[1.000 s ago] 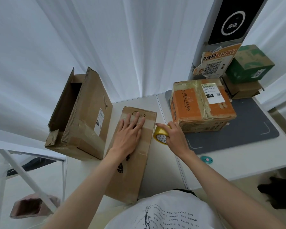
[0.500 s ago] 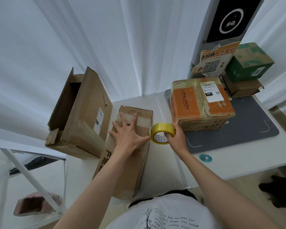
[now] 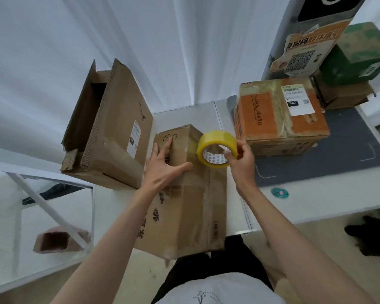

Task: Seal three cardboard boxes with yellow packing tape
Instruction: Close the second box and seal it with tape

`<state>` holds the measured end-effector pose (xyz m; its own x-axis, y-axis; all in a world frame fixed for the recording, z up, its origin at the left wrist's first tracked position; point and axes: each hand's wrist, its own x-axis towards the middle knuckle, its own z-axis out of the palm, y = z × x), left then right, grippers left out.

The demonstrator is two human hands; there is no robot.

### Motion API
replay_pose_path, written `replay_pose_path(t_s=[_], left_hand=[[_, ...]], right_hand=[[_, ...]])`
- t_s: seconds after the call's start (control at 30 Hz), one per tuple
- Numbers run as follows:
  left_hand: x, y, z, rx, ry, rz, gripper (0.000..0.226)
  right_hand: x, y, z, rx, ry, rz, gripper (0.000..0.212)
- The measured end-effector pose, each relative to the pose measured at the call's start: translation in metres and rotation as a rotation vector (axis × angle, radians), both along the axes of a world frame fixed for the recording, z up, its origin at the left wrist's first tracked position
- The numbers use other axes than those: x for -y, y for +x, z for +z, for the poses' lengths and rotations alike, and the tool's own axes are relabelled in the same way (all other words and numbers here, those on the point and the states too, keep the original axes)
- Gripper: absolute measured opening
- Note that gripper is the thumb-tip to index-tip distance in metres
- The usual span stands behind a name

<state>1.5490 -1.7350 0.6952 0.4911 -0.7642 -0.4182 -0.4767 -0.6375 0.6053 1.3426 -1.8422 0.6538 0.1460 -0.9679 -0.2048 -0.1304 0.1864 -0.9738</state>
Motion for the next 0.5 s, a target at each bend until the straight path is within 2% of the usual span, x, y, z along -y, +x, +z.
replay_pose_path(t_s=[0.1,0.27,0.37,0.5], left_hand=[[-0.012,0.002,-0.025,-0.246,-0.079,0.075,0.106],[-0.032,0.002,-0.073,-0.584,-0.162,0.16,0.088],[-0.04,0.008,-0.096,-0.68,-0.148,0.199,0.074],[-0.052,0.011,-0.118,-0.698,-0.088,0.238,0.06]], right_hand=[[-0.004,0.002,-0.005,-0.067,-0.176,0.109,0.033],[-0.015,0.011,-0.024,-0.19,-0.29,0.279,0.038],[-0.014,0.026,-0.038,-0.238,-0.331,0.388,0.04],[-0.024,0.044,-0.057,-0.257,-0.361,0.504,0.046]])
